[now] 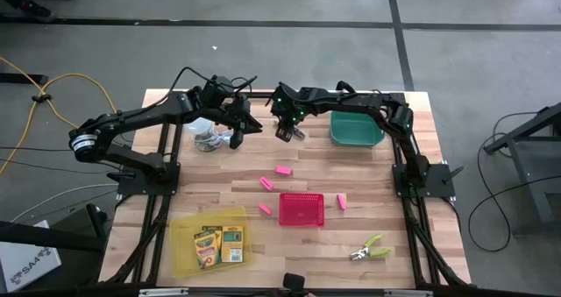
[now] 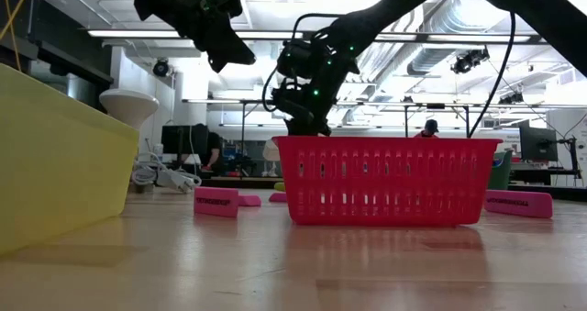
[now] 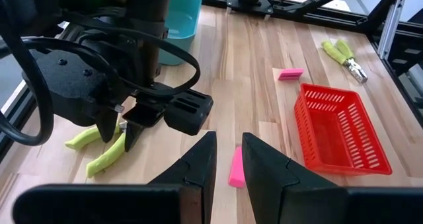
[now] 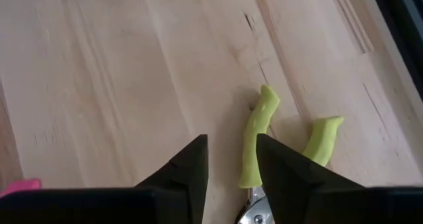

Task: Pick & Place School Supplies
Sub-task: Put the top bright green hole punch into the green bin

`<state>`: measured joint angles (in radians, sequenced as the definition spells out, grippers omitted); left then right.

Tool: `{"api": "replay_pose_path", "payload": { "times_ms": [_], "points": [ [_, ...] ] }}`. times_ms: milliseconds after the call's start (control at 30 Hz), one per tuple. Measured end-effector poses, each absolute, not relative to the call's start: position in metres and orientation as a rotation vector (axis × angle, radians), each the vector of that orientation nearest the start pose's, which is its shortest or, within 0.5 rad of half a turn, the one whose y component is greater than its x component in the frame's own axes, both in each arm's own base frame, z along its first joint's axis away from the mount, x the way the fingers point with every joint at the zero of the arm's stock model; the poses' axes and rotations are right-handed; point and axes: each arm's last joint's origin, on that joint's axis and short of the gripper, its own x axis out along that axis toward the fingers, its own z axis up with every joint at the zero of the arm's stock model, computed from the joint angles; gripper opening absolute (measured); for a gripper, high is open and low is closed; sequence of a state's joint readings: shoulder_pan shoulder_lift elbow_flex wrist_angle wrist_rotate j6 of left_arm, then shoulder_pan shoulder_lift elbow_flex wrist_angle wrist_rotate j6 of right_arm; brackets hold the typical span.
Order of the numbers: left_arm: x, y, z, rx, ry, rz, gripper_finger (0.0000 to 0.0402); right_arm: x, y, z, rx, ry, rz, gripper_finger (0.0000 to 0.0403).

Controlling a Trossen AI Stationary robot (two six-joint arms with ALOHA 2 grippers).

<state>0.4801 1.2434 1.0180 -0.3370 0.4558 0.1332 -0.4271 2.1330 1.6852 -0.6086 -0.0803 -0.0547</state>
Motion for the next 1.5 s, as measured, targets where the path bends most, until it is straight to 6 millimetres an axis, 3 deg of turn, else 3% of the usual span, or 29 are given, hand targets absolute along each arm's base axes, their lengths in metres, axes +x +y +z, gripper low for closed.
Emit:
{"api": "replay_pose_path", "payload": {
  "times_ms": [333,667,1500],
  "points": [
    [0.242,0.111,0.307,-0.149,0.497,-0.031,0.0068,0.416,-0.187,0.191,0.221,1.027,-0.293,0.0119],
    [0.245,0.105,0.307,-0.152,0.499,-0.053,0.0068,0.416,-0.189,0.174,0.234,1.083,-0.345,0.0119],
    [0.247,0.100,0.307,-0.146,0.501,-0.074,0.0068,0.413,-0.183,0.172,0.330,1.125,-0.394,0.0119]
  ]
}}
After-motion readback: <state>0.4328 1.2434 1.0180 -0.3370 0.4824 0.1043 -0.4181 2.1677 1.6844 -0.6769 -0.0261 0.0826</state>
